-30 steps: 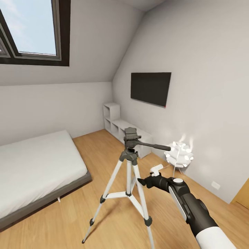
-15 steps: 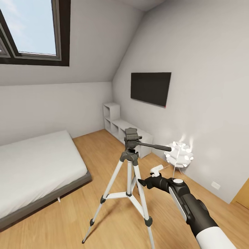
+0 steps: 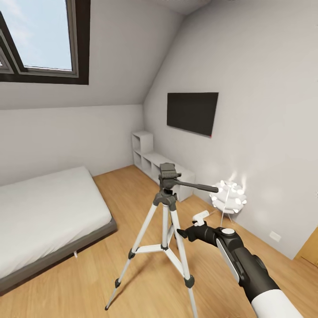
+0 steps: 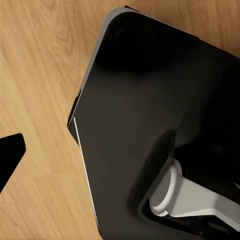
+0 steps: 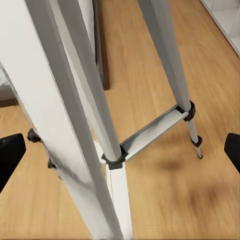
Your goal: Attach the digital camera to the camera tripod in the bedroom.
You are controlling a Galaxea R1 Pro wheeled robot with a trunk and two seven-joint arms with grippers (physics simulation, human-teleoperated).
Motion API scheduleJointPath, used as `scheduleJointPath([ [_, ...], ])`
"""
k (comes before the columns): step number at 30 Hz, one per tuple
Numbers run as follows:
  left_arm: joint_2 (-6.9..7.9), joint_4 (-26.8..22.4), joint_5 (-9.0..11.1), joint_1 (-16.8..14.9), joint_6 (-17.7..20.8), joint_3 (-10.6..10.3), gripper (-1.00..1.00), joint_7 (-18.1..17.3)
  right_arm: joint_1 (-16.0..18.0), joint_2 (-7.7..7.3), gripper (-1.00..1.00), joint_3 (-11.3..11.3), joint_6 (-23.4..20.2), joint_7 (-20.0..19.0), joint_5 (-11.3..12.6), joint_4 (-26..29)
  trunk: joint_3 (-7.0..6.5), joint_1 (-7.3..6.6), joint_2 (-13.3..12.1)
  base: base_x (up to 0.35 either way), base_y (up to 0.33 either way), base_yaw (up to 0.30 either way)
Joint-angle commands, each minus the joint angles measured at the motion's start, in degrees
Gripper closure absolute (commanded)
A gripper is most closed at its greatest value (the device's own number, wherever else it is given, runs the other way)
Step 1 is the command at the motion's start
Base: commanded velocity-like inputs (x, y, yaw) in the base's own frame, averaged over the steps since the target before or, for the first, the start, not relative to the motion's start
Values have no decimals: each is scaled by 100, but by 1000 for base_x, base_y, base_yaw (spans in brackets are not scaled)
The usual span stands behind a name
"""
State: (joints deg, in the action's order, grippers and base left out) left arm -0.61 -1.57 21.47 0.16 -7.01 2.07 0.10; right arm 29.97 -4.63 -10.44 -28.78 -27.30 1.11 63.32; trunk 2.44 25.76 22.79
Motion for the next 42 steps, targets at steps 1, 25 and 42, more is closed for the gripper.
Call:
scheduleJointPath([
  [1, -3, -10, 15, 2, -7, 20, -100, 1, 6, -5, -100, -7, -35, -5, 14, 7, 12, 3, 12, -168, 0, 0],
  [25, -1, -10, 42, 2, -11, 40, -100, -1, 3, -17, -100, -2, -37, -1, 54, -4, 12, 3, 12, -302, 0, 0],
  [42, 7, -10, 66, 2, -10, 55, -100, -1, 8, -117, -100, 19, -38, 19, 55, -383, 12, 3, 12, -110, 0, 0],
])
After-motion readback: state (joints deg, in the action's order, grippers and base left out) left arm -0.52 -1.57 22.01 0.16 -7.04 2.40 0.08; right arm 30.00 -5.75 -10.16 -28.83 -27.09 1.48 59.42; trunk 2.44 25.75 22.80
